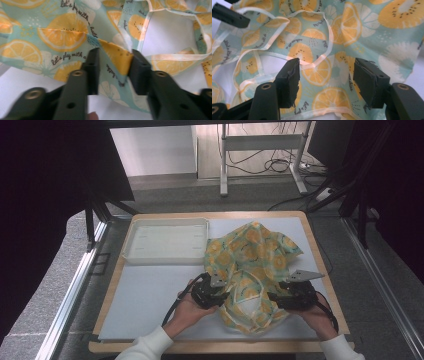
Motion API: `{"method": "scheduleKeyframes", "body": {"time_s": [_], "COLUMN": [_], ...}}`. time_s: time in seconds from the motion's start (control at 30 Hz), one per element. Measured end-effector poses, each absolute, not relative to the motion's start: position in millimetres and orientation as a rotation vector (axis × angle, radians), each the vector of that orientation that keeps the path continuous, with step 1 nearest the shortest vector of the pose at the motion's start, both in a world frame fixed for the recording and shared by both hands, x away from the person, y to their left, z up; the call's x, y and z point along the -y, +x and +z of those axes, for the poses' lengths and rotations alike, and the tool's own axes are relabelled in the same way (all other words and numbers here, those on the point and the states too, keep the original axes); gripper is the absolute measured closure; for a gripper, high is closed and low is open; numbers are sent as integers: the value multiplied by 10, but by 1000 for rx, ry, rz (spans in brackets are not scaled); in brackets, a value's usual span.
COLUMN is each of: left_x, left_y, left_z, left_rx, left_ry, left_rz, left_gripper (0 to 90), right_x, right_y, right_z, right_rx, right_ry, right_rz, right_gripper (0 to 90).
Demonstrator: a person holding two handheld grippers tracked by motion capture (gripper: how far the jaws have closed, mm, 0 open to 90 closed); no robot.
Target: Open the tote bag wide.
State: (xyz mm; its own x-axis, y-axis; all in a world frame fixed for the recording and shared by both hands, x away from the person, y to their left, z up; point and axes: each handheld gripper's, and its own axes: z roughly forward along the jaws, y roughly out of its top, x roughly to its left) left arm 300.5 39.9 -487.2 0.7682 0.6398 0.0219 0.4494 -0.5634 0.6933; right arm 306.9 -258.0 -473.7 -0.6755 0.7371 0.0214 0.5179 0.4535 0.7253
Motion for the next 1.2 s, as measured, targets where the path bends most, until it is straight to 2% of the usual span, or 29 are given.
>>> {"method": "scheduleKeyframes", "body": {"time_s": [0.13,0.27,0.37,0.73,1.0,1.07,1.2], "left_x": [-516,-630,-677,-677,-707,-708,-704], "left_y": [3018,3034,3036,3021,3034,3037,3031], "left_z": [-4844,-4850,-4867,-4893,-4901,-4903,-4902], "left_rx": [-815,-837,-850,-844,-857,-853,-852], "left_ry": [2229,2200,2191,2197,2187,2190,2189], "left_rz": [308,258,223,221,214,214,214], "left_gripper": [783,827,836,842,844,845,846], "right_x": [2643,2698,2715,2541,2401,2370,2351], "right_y": [3051,2964,2876,2625,2623,2632,2661], "right_z": [-4727,-4725,-4727,-4783,-4922,-4977,-5047], "right_rx": [-2399,-2402,-2421,-2555,-2636,-2652,-2643], "right_ry": [1098,1093,1069,989,960,960,992], "right_rz": [1061,1069,1081,1137,1091,1058,1013], "right_gripper": [375,375,375,354,354,378,507]}}
